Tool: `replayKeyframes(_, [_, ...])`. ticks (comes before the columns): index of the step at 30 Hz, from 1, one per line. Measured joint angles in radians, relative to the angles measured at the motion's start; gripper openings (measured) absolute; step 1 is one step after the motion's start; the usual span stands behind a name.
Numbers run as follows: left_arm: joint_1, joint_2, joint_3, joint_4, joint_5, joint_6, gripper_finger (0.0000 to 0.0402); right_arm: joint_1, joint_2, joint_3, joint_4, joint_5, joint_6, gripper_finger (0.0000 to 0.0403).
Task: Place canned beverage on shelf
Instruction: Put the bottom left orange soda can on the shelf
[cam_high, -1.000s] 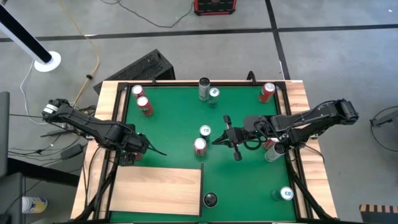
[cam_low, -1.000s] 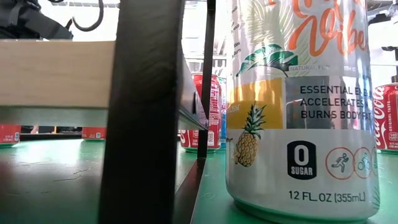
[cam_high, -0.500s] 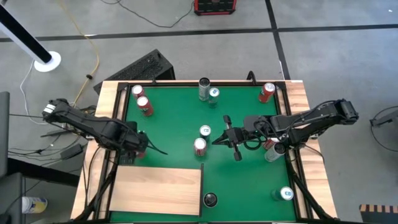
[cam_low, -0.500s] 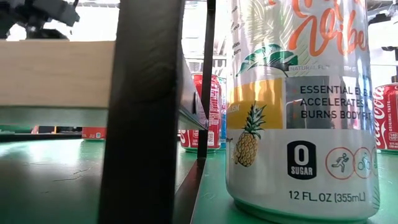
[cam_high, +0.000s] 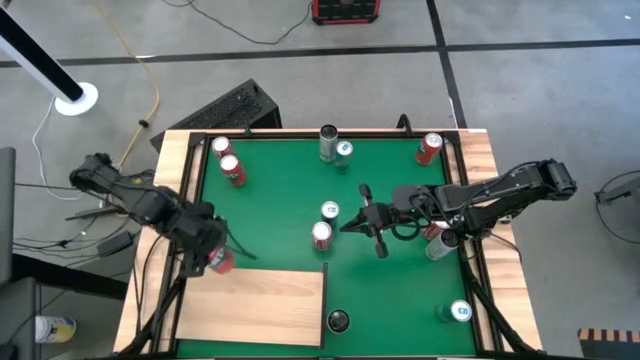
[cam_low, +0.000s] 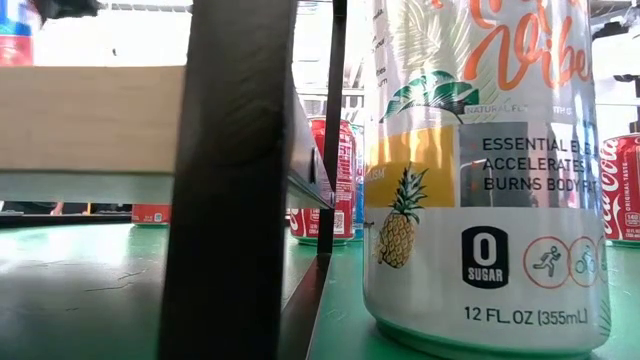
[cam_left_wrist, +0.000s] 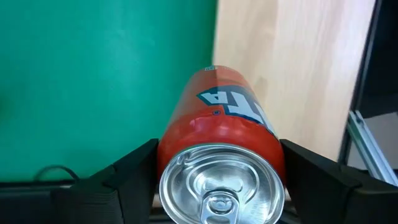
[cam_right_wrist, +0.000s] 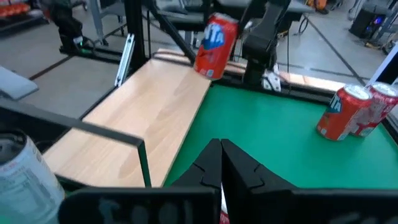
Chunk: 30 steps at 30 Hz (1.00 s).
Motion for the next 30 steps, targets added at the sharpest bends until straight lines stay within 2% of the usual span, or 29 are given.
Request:
replayKeyframes(7, [-0.185,0.005,-0.012,0.021,-0.034,-0.188,0.0273,0.015,0.0,0.0,0.094,0.001,0.009,0.0031])
replayKeyframes(13, [-0.296,0.072,-0.012,0.001,-0.046,-0.236,0.0273,0.05,-0.001,0.0,0.108,0.045,0.012,0.0025])
replayKeyframes(18, [-0.306,0.154,-0.012,-0.026,-0.028,-0.197,0.0273,0.081,-0.001,0.0,0.118,0.135,0.012,0.0025])
replayKeyframes(25, [-0.307,0.227,-0.012,-0.038,-0.014,-0.164,0.0273,0.082,0.0,0.0,0.129,0.138,0.007,0.003])
replayKeyframes(30, [-0.307,0.234,-0.012,-0.038,-0.012,-0.151,0.0273,0.082,0.0,0.0,0.128,0.138,-0.008,0.0024])
